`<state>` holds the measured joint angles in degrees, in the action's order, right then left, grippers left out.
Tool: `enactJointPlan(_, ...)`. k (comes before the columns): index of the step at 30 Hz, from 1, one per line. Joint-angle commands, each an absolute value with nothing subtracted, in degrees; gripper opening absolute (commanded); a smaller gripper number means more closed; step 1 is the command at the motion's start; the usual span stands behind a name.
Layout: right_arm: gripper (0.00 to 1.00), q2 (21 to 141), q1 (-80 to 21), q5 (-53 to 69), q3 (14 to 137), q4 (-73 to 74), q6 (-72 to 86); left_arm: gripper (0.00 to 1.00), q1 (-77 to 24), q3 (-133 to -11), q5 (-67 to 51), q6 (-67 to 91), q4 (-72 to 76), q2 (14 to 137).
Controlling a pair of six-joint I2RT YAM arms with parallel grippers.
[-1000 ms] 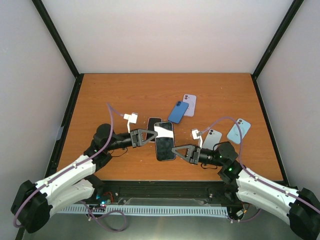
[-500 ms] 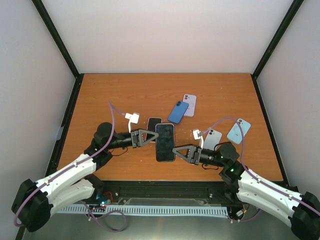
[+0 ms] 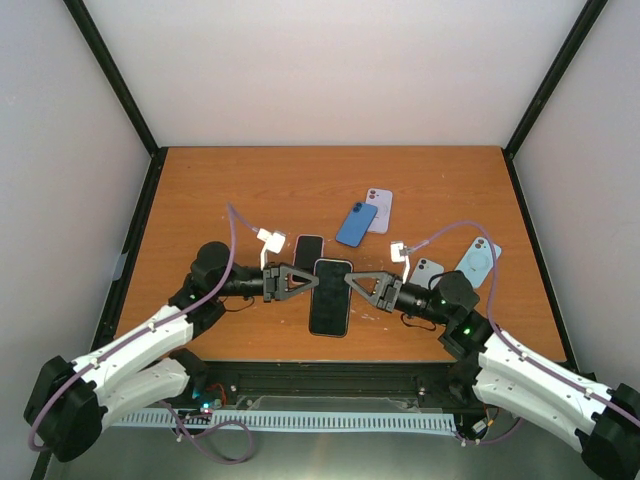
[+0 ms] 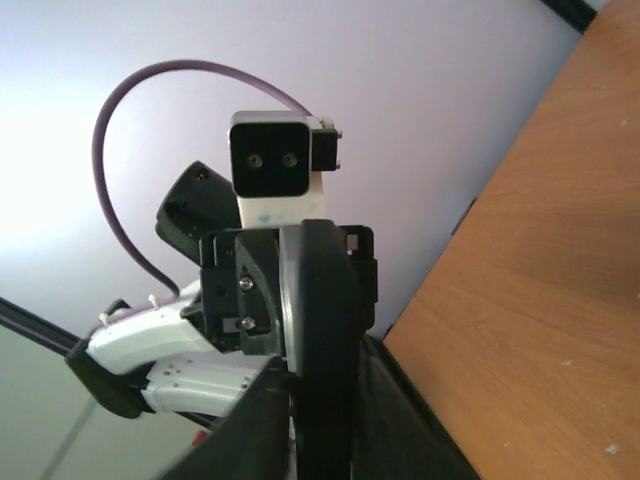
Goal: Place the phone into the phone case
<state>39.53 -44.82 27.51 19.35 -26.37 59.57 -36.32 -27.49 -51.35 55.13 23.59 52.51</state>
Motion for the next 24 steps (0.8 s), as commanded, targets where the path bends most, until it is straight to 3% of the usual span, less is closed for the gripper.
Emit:
enactJointPlan(1, 0.09, 40.91, -44.98, 26.09, 21.38, -27.66, 57.62, 0.00, -35.98, -29.22, -52.99, 54.21, 26.59, 53.02)
enactJointPlan(3, 0.03, 41.30, -45.00, 26.52, 20.95, -27.90, 57.23, 0.06, -36.03, -29.22, -51.95, 54.44, 25.87, 52.80)
enactJointPlan(5, 0.03, 41.39, -45.00, 27.21, 19.78, -29.50, 57.39, 0.18, -36.02, -29.39, -50.88, 54.33, 25.02, 52.30)
enactJointPlan(10, 0.03, 42.10, -45.00, 30.80, 18.19, -32.00, 57.14, 0.36, -36.04, -32.03, -48.95, 52.36, 22.34, 52.33)
enactJointPlan(13, 0.03, 42.46, -45.04, 32.15, 17.66, -32.73, 57.60, 0.39, -35.99, -33.20, -48.55, 51.79, 22.05, 52.96)
enactJointPlan(15, 0.03, 42.29, -45.00, 32.24, 17.20, -33.12, 57.89, 0.35, -35.97, -33.33, -48.20, 51.77, 22.37, 53.48)
enactJointPlan(20, 0.03, 42.34, -45.00, 32.58, 16.98, -32.66, 57.46, 0.01, -35.98, -33.30, -47.44, 51.67, 22.50, 54.27)
enactJointPlan(24, 0.05, 42.25, -45.00, 32.01, 17.09, -31.37, 57.50, 0.00, -35.99, -33.53, -47.02, 49.99, 20.94, 53.77)
